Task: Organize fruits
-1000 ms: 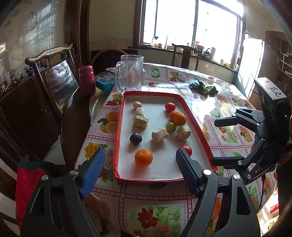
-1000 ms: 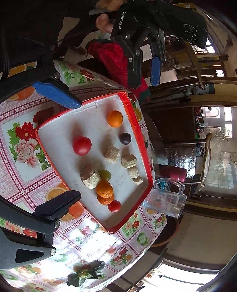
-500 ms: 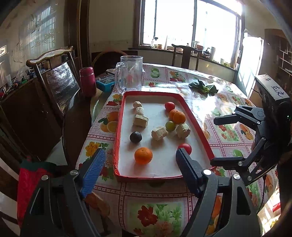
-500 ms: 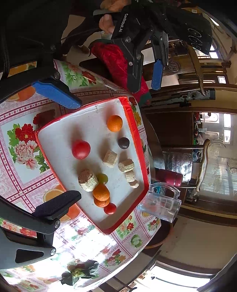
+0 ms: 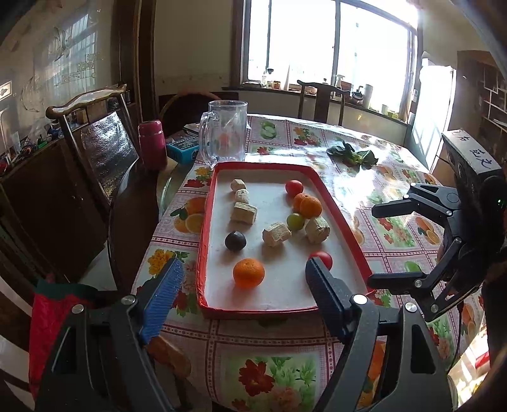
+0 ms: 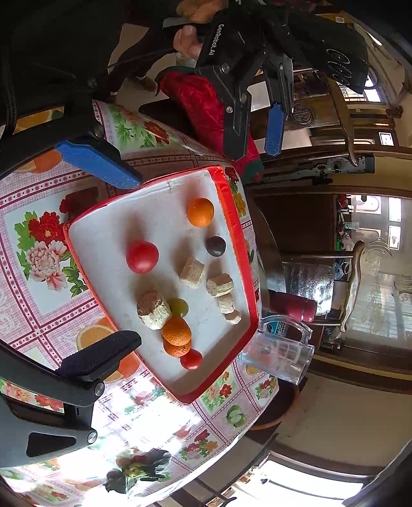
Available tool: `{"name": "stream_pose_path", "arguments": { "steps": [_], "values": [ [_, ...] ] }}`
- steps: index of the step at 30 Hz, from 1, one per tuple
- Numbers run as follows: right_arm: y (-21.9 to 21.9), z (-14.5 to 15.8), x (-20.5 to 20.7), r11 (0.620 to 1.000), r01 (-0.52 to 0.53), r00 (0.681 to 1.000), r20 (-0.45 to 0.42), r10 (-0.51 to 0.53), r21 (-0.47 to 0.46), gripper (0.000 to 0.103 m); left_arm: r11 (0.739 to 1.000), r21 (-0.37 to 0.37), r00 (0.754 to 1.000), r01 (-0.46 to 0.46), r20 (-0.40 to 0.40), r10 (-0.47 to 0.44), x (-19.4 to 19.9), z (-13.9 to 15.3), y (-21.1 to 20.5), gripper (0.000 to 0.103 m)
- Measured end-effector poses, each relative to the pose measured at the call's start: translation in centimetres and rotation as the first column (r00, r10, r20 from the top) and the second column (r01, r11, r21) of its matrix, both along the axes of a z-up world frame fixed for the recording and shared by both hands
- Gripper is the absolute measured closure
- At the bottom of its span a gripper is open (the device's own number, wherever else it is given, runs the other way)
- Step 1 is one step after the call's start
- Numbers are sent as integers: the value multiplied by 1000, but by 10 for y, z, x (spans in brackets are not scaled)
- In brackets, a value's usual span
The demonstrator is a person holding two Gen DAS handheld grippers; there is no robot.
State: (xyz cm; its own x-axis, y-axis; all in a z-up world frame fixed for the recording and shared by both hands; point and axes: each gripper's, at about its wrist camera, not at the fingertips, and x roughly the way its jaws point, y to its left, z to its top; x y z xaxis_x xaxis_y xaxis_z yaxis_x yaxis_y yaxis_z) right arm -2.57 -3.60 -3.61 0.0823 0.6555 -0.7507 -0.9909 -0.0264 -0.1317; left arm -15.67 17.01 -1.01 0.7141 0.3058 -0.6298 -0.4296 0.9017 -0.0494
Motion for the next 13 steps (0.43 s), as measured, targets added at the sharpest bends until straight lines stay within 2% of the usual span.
{"name": "stream_pose_path", "arguments": {
  "steps": [9, 13],
  "values": [
    [0, -1, -1, 1000, -3, 1000, -6, 3, 3, 11, 1000, -4, 1000, -4, -3, 4, 0, 0, 1, 23],
    [-10, -2, 3, 999, 31, 999, -30, -30, 16, 11, 1000, -4, 1000, 5, -15, -5, 5, 1, -2, 23]
  ]
}}
